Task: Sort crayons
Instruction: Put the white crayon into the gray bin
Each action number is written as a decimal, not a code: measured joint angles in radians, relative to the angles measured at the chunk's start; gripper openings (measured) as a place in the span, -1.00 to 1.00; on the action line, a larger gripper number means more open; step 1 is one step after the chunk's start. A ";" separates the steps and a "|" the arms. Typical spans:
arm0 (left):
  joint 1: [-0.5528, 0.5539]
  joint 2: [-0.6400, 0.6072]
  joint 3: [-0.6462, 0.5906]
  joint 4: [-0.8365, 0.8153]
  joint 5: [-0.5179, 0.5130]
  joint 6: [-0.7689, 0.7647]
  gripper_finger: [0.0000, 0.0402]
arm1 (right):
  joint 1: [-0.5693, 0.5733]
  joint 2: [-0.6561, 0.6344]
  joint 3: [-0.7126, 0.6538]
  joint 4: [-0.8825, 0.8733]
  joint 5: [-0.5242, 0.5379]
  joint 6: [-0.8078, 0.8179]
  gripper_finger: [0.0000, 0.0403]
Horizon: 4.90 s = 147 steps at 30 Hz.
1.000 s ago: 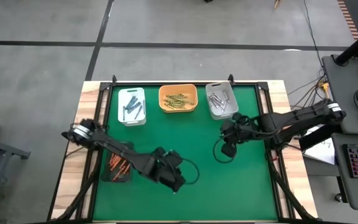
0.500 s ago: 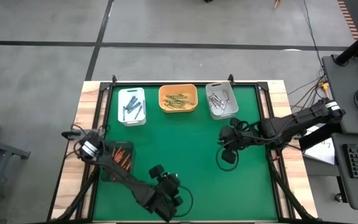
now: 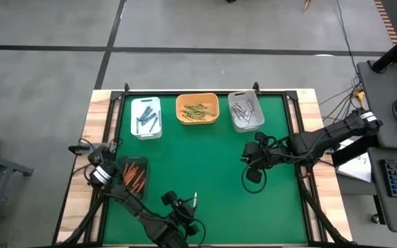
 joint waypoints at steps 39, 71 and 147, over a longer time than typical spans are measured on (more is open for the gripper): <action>0.013 0.096 -0.007 0.039 0.120 -0.114 -0.83 | 0.000 0.000 -0.004 0.005 0.016 0.007 -0.67; 0.158 -0.372 -0.059 -0.016 0.070 0.818 -1.00 | 0.091 0.001 -0.168 0.226 0.015 -0.037 -0.67; 0.342 -0.699 -0.880 1.955 0.162 1.691 -0.25 | -0.100 0.126 -0.167 1.273 0.145 -0.644 -0.93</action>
